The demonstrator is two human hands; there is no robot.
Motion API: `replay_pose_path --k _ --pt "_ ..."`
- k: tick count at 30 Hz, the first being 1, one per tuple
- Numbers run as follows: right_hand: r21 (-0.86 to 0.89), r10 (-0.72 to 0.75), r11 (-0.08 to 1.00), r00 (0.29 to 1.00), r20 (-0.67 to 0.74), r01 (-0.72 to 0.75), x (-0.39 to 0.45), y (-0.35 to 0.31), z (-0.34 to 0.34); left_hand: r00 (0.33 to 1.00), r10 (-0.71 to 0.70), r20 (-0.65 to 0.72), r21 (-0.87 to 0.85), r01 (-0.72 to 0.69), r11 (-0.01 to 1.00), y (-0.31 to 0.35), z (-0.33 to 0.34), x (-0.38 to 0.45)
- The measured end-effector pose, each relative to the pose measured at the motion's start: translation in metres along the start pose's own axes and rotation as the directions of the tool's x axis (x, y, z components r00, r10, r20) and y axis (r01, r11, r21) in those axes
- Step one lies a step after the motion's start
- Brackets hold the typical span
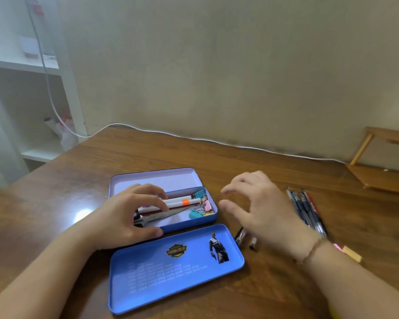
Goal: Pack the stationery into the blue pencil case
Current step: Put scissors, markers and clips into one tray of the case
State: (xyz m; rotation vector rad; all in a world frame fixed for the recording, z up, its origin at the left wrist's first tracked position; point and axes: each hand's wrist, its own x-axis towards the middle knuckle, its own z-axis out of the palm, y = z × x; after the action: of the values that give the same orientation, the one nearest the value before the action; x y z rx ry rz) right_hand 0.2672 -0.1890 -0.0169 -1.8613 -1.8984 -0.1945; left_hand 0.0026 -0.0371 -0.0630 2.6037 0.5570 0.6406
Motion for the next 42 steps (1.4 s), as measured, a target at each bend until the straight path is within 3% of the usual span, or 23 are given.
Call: replay_pose_path --k 2,4,7,10,14,16,22,25,28,32,35,38,40,42 --pt "0.011 0.110 0.994 0.985 -0.129 -0.110 -0.015 0.029 -0.023 1.000 0.010 -0.004 0.008 -0.010 1.000 0.000 0.001 0.000" --pt "0.023 0.262 0.965 0.950 -0.169 -0.262 -0.032 0.063 -0.044 1.000 0.024 0.000 0.005 -0.024 1.000 0.001 0.002 0.000" --pt "-0.045 0.553 0.830 0.830 -0.066 -0.556 -0.057 0.110 -0.058 0.998 0.057 0.001 -0.042 -0.057 0.998 0.004 0.004 0.002" --pt "-0.092 0.676 0.736 0.736 0.033 -0.671 -0.071 0.134 -0.053 0.998 0.047 -0.032 -0.106 -0.050 0.993 0.006 0.002 0.002" --pt "-0.079 0.642 0.767 0.763 0.083 -0.637 -0.073 0.136 -0.046 0.979 0.089 -0.183 -0.005 -0.092 0.996 0.012 0.002 0.002" --pt "-0.066 0.609 0.793 0.787 0.097 -0.606 -0.072 0.132 -0.044 0.976 0.113 -0.187 0.093 -0.097 0.991 0.020 0.004 0.003" --pt "-0.028 0.446 0.895 0.894 0.034 -0.445 -0.070 0.119 -0.038 0.974 0.212 0.079 0.263 -0.225 0.938 0.057 0.011 0.001" --pt "0.037 0.304 0.951 0.952 0.032 -0.305 -0.070 0.109 -0.037 0.963 0.228 0.144 0.284 -0.261 0.922 0.073 0.019 -0.001" --pt "0.101 0.196 0.973 0.973 0.126 -0.209 -0.070 0.096 -0.031 0.962 0.229 0.146 0.300 -0.263 0.917 0.084 0.022 -0.002" --pt "0.026 0.212 0.975 0.964 0.160 -0.219 -0.066 0.090 -0.017 0.965 0.246 0.091 0.274 -0.261 0.925 0.102 0.029 0.001" --pt "0.202 0.272 0.941 0.962 0.021 -0.270 -0.066 0.082 -0.021 0.943 0.333 -0.016 0.364 -0.305 0.880 0.120 0.044 0.012" --pt "0.527 0.368 0.808 0.925 -0.099 -0.265 -0.065 0.075 -0.030 0.898 0.431 -0.087 0.470 -0.345 0.813 0.143 0.057 0.032" --pt "0.808 0.415 0.529 0.910 0.020 -0.260 -0.064 0.063 -0.038 0.873 0.467 -0.144 0.488 -0.348 0.801 0.157 0.061 0.047" --pt "0.944 0.357 0.173 0.911 0.205 -0.280 -0.065 0.054 -0.042 0.853 0.485 -0.195 0.481 -0.348 0.805 0.166 0.063 0.058"
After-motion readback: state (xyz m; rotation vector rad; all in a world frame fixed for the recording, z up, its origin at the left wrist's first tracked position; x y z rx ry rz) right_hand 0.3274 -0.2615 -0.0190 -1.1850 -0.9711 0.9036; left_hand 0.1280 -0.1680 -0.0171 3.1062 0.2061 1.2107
